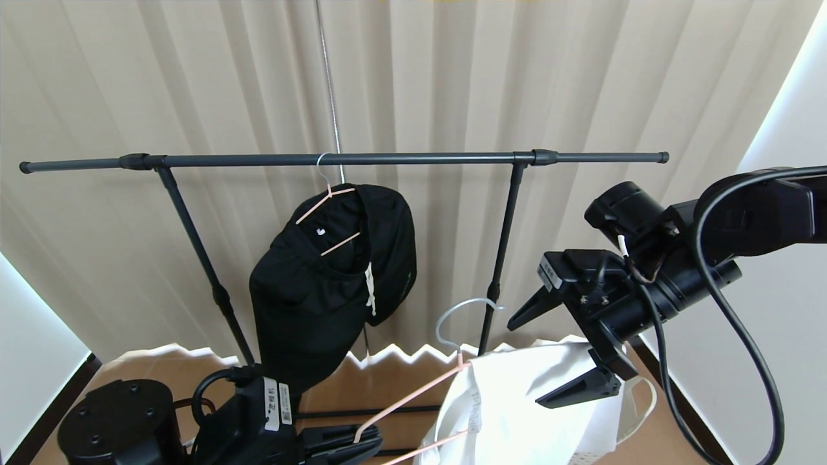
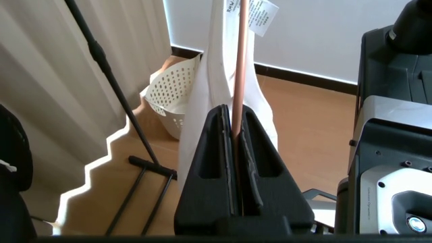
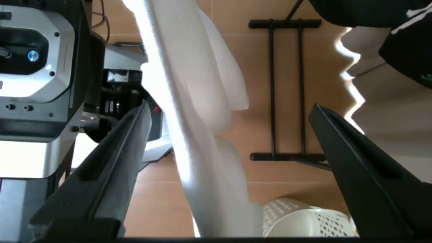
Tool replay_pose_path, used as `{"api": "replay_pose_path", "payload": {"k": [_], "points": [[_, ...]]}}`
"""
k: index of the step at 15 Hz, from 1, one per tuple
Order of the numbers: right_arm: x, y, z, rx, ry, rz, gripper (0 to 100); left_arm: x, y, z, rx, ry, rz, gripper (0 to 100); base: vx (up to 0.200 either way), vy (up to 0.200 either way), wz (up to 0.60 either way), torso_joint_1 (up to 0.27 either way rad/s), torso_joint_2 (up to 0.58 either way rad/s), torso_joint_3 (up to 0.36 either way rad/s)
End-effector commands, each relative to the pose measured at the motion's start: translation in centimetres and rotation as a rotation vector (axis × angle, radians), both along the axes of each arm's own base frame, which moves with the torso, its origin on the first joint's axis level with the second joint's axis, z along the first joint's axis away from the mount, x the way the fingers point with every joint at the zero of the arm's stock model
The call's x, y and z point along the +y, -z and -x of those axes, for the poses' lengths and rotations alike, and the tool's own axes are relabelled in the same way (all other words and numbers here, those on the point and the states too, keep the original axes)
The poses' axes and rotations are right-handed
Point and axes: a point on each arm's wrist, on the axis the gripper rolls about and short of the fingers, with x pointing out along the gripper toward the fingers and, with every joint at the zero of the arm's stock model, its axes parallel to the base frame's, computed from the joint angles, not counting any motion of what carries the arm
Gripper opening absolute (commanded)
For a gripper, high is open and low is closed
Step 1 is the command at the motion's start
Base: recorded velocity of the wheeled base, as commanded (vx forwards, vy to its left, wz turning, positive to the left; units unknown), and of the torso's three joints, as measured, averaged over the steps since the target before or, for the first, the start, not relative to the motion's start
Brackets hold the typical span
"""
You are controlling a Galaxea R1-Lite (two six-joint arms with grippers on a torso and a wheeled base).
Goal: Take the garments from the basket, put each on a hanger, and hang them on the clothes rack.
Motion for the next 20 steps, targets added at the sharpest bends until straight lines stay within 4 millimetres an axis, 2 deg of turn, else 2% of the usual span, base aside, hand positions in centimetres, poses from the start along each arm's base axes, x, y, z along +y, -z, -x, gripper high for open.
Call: {"api": "replay_pose_path", "payload": {"k": [1, 2, 3, 20], "points": [[0.0, 0.0, 0.0, 0.000, -0.001, 0.000, 100, 0.0, 0.0, 0.0, 0.001, 0.000, 0.002, 0, 0.000, 0.000, 0.00, 0.000, 0.00, 0.000], [0.0, 0.0, 0.0, 0.000, -0.001, 0.000, 100, 0.0, 0.0, 0.0, 0.002, -0.001, 0.002, 0, 0.000, 0.000, 0.00, 0.000, 0.00, 0.000], [0.1, 0.0, 0.0, 0.000, -0.003, 0.000, 0, 0.0, 0.0, 0.0, 0.002, -0.001, 0.002, 0, 0.000, 0.000, 0.00, 0.000, 0.00, 0.000], [0.0, -1.0, 0.7, -0.015, -0.005, -0.017, 0, 0.1, 0.7, -0.5, 0.029, -0.017, -0.020, 0, 0.000, 0.000, 0.00, 0.000, 0.00, 0.000]]}}
